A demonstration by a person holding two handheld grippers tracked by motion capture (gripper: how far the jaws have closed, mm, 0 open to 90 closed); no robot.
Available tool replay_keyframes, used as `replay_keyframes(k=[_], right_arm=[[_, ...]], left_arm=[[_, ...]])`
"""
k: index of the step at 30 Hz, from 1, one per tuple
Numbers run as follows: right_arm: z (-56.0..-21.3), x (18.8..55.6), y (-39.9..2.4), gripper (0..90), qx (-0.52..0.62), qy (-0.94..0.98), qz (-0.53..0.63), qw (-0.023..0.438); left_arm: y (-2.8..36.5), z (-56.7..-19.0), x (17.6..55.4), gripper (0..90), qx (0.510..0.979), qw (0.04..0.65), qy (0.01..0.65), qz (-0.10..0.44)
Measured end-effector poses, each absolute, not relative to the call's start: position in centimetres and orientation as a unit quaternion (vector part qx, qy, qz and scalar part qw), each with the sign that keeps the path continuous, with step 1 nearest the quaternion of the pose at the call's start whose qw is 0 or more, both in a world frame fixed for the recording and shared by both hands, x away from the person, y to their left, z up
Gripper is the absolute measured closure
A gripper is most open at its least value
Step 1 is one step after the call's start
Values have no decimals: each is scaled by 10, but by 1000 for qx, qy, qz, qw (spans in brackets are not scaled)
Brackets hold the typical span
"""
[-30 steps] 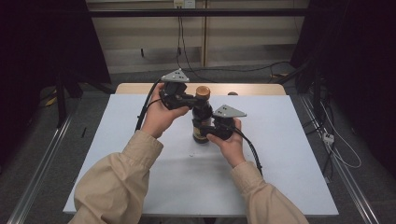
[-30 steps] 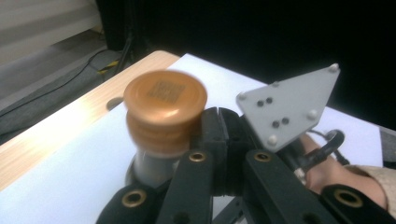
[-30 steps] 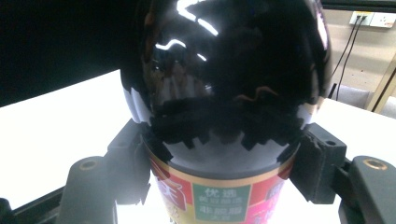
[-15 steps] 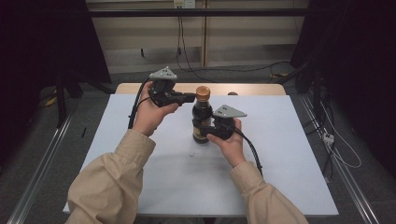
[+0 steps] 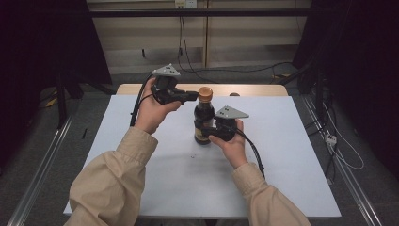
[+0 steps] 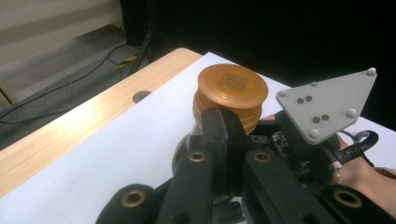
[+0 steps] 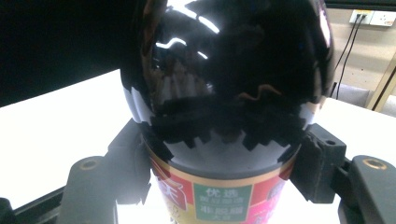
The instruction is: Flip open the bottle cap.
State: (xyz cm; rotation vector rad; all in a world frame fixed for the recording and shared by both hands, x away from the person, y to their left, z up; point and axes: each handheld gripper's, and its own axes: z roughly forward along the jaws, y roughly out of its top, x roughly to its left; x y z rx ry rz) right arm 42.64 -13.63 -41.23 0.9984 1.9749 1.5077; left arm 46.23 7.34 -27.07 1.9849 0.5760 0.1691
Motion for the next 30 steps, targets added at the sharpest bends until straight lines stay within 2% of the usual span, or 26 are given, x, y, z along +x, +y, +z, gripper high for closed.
replay_keyframes(k=[30], right_arm=[[-413, 427, -137, 315, 358, 720, 549, 228]], left_arm=[[74, -270, 464, 900, 828, 505, 234, 70]])
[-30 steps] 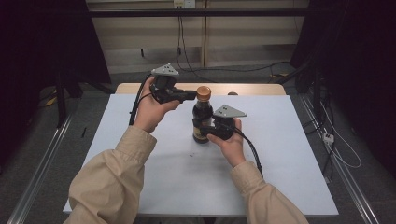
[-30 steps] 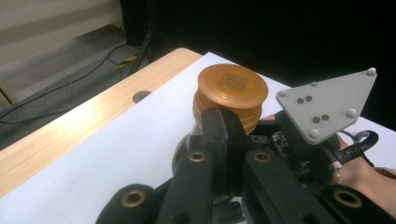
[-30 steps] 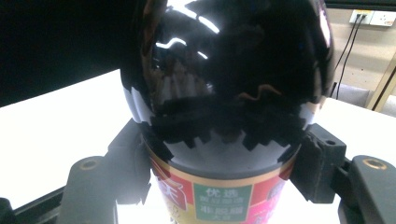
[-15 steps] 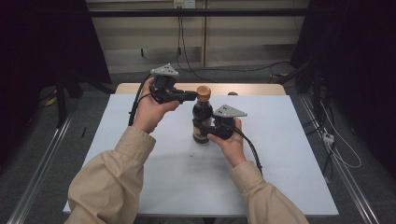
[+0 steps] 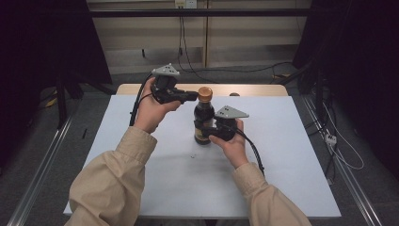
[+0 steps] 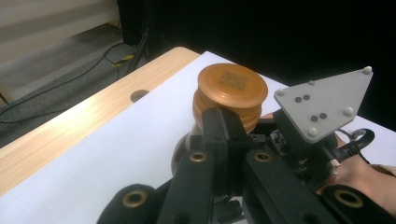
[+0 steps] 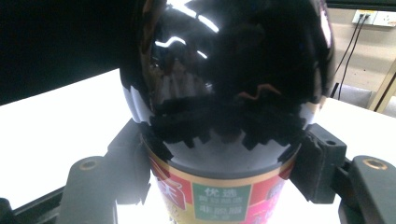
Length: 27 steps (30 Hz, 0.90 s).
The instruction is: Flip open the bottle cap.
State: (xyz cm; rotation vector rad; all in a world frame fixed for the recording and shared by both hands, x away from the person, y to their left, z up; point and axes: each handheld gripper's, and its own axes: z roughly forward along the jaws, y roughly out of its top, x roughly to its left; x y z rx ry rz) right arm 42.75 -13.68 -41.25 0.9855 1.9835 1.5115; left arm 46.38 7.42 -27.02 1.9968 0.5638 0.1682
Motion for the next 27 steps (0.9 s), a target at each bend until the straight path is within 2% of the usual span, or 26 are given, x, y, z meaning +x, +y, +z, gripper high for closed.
replay_keyframes(k=[20, 23, 24, 26, 27], right_arm=[[-413, 427, -141, 320, 366, 715, 554, 220], [-414, 428, -143, 322, 369, 711, 557, 219], [-414, 429, -143, 322, 371, 710, 558, 217], [-413, 428, -134, 322, 352, 724, 546, 231], [-411, 427, -129, 321, 342, 732, 538, 241]], left_arm=[[64, -266, 463, 900, 833, 501, 221, 71], [58, -265, 460, 900, 837, 503, 207, 55], [55, -263, 459, 900, 824, 527, 207, 27], [46, -250, 456, 900, 809, 548, 206, 47], [42, -243, 456, 900, 822, 530, 202, 60]])
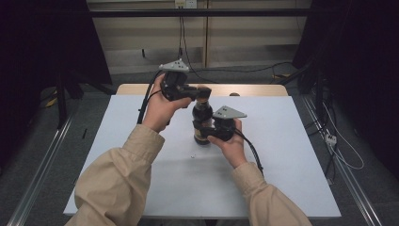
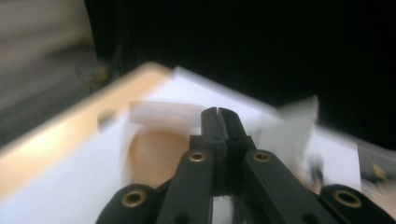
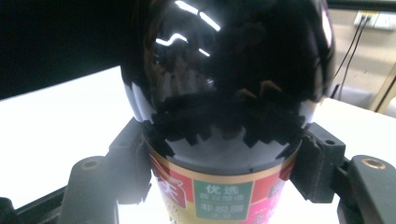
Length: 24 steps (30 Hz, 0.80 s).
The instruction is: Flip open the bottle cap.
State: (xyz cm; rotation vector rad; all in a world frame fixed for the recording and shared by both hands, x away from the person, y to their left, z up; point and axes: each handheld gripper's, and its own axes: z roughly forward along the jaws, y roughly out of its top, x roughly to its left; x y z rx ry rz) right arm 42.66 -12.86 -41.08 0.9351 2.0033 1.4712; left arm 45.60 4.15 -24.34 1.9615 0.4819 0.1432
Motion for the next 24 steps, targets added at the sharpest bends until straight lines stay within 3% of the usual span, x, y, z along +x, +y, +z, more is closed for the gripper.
replay_keyframes(k=[6, 14, 24], right_arm=[[-413, 427, -138, 318, 353, 723, 548, 227], [-413, 428, -137, 315, 352, 725, 546, 228], [-413, 428, -136, 313, 352, 725, 547, 229]], left_arm=[[57, -232, 453, 900, 834, 503, 211, 87], [78, -258, 456, 900, 841, 484, 229, 75], [74, -265, 461, 900, 845, 479, 230, 68]])
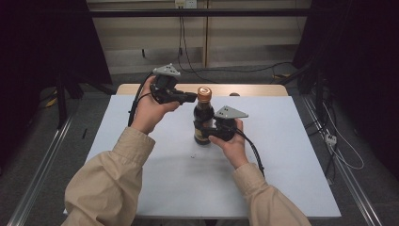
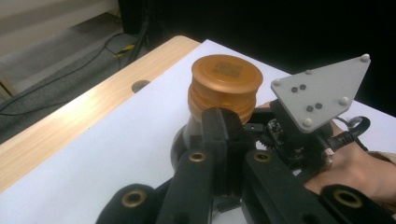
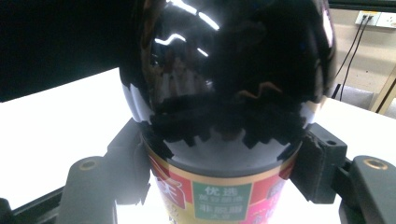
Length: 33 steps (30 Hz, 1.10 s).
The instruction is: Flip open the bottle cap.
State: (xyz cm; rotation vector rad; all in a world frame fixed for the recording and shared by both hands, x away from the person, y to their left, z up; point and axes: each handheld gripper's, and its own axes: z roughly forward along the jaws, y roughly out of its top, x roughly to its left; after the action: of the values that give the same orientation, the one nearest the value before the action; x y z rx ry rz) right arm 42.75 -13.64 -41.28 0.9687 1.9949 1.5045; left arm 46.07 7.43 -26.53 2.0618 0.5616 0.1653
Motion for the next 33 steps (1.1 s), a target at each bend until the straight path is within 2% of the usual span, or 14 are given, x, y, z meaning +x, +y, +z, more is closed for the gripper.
replay_keyframes(k=[33], right_arm=[[-413, 428, -138, 311, 355, 722, 549, 224]], left_arm=[[63, -254, 463, 900, 820, 517, 236, 71]])
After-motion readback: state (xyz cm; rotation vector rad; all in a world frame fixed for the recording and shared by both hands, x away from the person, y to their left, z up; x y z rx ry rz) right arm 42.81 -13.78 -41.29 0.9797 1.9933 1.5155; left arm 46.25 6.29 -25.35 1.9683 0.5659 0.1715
